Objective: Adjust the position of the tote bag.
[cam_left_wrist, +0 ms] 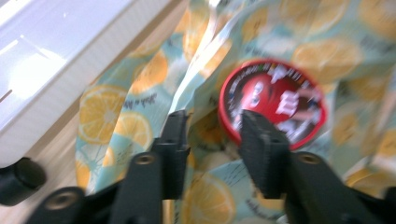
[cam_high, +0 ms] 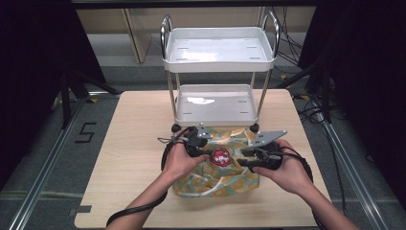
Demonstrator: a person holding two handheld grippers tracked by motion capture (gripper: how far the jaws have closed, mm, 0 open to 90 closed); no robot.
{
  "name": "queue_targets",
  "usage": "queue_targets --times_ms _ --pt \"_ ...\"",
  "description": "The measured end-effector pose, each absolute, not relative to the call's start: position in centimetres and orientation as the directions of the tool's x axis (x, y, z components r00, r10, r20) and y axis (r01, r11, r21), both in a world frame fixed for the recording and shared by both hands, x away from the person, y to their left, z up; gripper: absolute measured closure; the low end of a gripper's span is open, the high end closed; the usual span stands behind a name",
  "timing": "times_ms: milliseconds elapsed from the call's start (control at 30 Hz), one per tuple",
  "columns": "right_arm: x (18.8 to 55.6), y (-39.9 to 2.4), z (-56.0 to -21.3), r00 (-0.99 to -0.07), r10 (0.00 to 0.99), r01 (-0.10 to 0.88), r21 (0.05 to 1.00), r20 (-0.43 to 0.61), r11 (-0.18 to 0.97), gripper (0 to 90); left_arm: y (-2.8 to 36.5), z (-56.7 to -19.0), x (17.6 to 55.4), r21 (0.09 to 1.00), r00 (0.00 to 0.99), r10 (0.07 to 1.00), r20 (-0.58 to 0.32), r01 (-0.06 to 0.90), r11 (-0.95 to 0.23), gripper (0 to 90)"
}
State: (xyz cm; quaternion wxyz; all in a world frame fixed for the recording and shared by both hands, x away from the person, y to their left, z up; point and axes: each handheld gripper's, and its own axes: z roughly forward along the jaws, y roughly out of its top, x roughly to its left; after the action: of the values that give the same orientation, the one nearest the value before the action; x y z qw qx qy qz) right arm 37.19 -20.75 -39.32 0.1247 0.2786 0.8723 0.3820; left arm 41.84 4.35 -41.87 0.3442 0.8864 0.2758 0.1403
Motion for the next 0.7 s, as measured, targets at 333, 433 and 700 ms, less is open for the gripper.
queue_targets --times_ms 333,433,700 --pt "39.4 -22.4 -39.6 -0.76 0.649 0.335 0.841 -0.025 0.424 57.6 3.7 -41.7 40.6 0.715 0.826 0.564 -0.001 0.395 -0.577 40.1" --pt "39.6 -22.9 -40.4 -0.743 0.669 0.355 0.843 -0.007 0.404 59.9 3.7 -40.9 40.1 0.735 0.817 0.576 0.006 0.387 -0.557 39.4" --pt "39.9 -25.5 -40.5 -0.658 0.753 0.383 0.868 0.015 0.317 60.1 3.3 -41.2 39.8 0.731 0.805 0.594 0.004 0.403 -0.551 38.3"
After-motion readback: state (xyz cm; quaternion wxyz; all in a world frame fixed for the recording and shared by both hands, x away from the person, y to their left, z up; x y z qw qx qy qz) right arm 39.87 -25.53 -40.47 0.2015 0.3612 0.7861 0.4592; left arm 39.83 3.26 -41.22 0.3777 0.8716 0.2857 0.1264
